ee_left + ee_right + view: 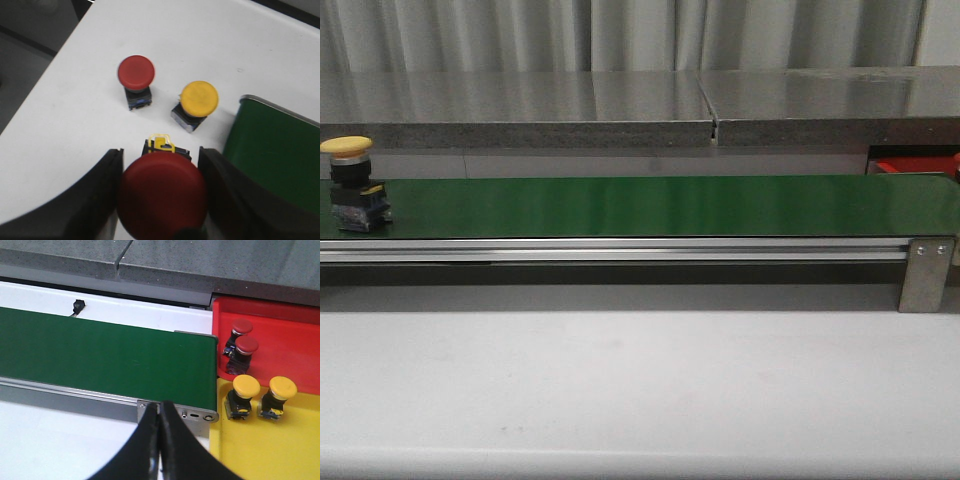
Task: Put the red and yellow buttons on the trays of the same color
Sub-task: 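Set the red button on the belt behind the yellow one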
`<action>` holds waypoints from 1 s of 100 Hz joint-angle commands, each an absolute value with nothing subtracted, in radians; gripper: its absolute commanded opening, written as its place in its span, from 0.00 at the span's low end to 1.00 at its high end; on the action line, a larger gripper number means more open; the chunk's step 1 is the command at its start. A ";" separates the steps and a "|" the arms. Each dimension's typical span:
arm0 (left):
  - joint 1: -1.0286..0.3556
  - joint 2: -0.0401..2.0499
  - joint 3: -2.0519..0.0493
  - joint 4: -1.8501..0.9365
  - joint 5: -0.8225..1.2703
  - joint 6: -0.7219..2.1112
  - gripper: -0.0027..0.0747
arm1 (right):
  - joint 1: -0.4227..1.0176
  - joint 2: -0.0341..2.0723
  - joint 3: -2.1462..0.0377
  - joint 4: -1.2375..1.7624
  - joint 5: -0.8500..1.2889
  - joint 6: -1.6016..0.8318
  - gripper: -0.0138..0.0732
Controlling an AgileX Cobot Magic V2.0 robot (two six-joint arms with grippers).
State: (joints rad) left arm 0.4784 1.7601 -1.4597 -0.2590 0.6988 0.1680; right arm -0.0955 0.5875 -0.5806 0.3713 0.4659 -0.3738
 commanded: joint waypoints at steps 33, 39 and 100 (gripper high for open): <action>0.368 1.719 -1.488 -0.306 0.741 0.172 0.30 | -0.094 0.584 -0.608 0.373 0.403 -0.379 0.08; 0.364 1.729 -1.488 -0.308 0.748 0.172 0.30 | -0.094 0.584 -0.608 0.373 0.403 -0.379 0.08; 0.327 1.792 -1.488 -0.318 0.773 0.222 0.59 | -0.094 0.584 -0.608 0.373 0.403 -0.379 0.08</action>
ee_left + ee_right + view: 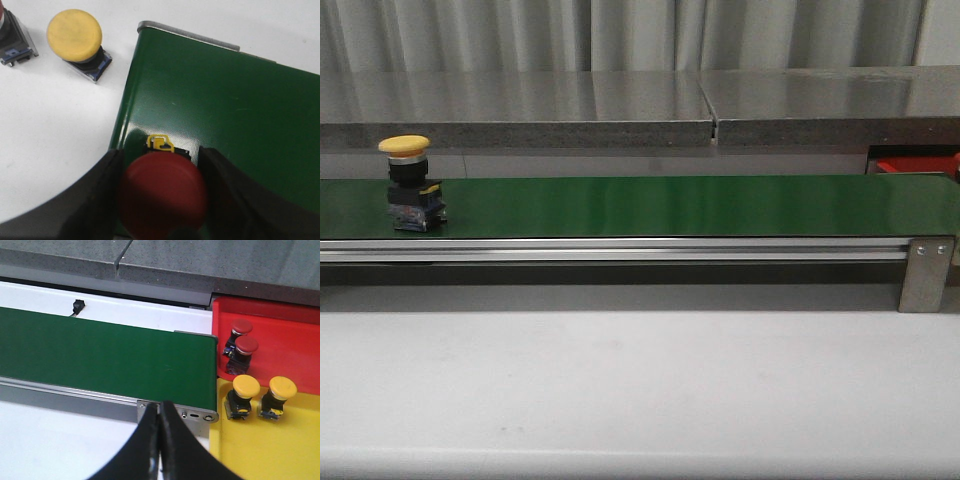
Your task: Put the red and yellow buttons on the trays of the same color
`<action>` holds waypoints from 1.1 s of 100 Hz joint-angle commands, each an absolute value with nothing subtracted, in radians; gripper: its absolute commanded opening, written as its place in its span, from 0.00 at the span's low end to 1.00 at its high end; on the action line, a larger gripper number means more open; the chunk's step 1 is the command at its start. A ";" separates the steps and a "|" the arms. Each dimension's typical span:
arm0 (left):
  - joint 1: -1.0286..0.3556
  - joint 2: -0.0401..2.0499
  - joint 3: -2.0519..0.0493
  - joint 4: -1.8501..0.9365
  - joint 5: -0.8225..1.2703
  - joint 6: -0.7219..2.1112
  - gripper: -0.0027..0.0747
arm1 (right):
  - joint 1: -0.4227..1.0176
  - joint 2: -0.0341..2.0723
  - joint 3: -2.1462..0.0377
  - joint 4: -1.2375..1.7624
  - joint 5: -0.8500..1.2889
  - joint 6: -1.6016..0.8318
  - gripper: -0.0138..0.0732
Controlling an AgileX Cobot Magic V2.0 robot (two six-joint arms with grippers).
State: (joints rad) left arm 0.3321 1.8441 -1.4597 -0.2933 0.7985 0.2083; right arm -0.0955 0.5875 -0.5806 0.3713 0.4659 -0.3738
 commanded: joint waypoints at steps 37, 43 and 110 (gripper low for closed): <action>0.323 1.708 -1.488 -0.465 0.772 0.343 0.72 | -0.094 0.584 -0.608 0.373 0.403 -0.379 0.08; 0.311 1.676 -1.488 -0.465 0.772 0.365 0.65 | -0.094 0.584 -0.608 0.373 0.403 -0.379 0.08; 0.013 1.367 -1.363 -0.336 0.695 0.291 0.01 | -0.094 0.584 -0.608 0.373 0.388 -0.379 0.08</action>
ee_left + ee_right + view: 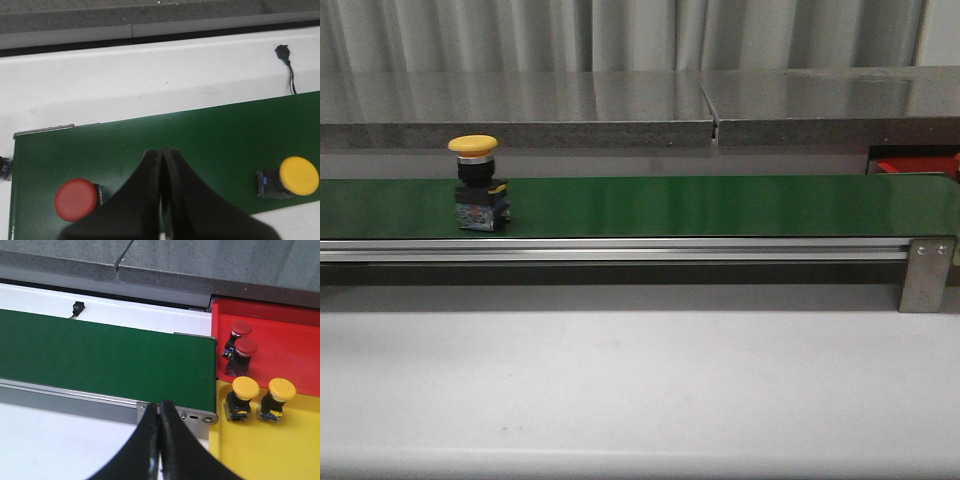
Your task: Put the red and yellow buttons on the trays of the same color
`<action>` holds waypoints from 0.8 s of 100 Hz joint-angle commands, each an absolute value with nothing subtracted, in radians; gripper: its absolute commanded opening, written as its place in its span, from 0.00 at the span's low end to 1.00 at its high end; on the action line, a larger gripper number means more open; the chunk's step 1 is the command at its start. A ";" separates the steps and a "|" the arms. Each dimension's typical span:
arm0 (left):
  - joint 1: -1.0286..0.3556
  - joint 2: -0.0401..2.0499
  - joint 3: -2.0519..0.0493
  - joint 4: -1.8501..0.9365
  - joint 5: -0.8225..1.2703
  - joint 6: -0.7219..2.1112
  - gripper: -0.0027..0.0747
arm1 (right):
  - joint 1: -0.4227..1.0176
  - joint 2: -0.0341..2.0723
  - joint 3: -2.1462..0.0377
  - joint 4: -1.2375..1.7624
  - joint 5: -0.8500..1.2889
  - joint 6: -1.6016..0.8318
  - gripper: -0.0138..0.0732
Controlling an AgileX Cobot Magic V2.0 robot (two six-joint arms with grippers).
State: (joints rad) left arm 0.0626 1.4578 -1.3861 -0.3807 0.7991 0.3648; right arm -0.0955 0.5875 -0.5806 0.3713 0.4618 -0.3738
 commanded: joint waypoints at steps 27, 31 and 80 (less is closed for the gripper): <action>-0.072 1.163 -1.159 -0.300 0.603 0.213 0.01 | -0.094 0.584 -0.608 0.373 0.384 -0.379 0.08; -0.072 1.136 -1.135 -0.302 0.601 0.215 0.01 | -0.094 0.584 -0.608 0.373 0.384 -0.379 0.08; -0.072 0.636 -0.770 -0.308 0.544 0.217 0.01 | -0.094 0.600 -0.614 0.399 0.391 -0.379 0.08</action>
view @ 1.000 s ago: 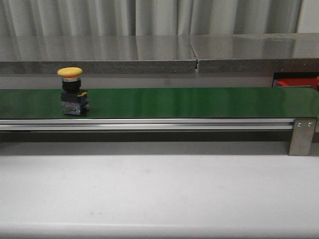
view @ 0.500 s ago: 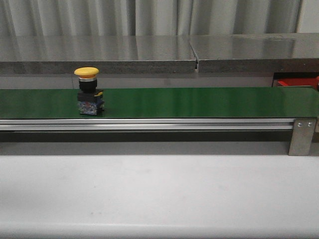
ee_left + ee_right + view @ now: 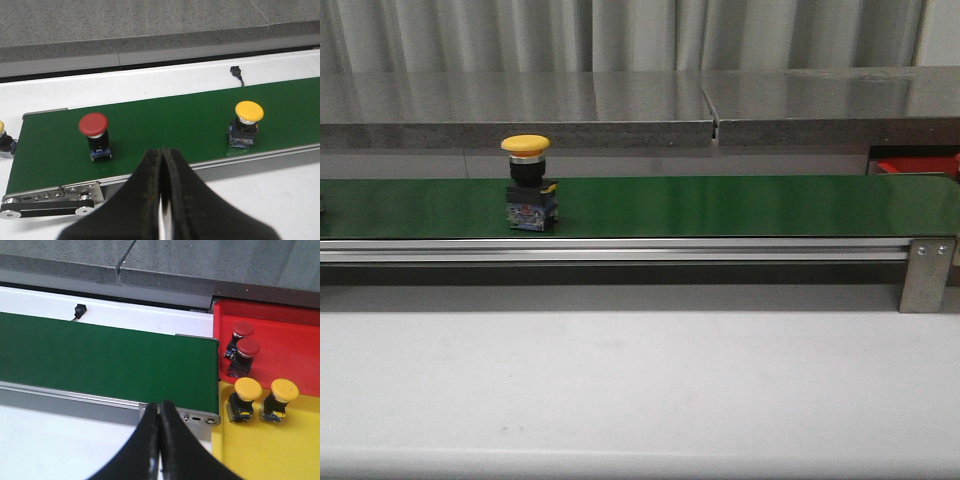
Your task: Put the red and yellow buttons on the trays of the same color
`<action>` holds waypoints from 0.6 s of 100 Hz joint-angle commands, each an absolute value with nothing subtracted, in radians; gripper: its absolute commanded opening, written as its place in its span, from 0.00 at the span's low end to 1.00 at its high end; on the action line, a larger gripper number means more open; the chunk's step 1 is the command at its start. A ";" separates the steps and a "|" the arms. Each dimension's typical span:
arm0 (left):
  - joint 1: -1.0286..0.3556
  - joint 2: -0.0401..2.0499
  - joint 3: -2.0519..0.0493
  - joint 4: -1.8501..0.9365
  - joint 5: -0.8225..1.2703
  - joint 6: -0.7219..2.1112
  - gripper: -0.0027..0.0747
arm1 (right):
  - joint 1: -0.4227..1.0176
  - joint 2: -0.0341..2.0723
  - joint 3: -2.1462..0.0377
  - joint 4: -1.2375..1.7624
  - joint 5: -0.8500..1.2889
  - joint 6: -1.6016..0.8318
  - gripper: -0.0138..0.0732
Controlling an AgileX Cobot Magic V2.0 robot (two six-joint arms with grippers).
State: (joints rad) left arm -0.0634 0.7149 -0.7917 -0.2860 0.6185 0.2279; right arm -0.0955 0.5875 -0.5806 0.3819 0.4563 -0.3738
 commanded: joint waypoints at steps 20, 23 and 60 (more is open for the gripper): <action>-0.072 0.476 -0.687 -0.308 0.540 0.217 0.01 | -0.048 0.700 -0.718 0.403 0.412 -0.379 0.08; -0.072 0.459 -0.682 -0.308 0.540 0.217 0.01 | -0.037 0.722 -0.742 0.397 0.421 -0.379 0.08; -0.072 0.429 -0.676 -0.308 0.555 0.217 0.01 | 0.165 1.105 -1.056 0.378 0.500 -0.379 0.26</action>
State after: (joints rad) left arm -0.0634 0.4228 -0.6495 -0.2878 0.6203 0.2279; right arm 0.1286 1.0462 -0.9663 0.3751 0.5246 -0.3738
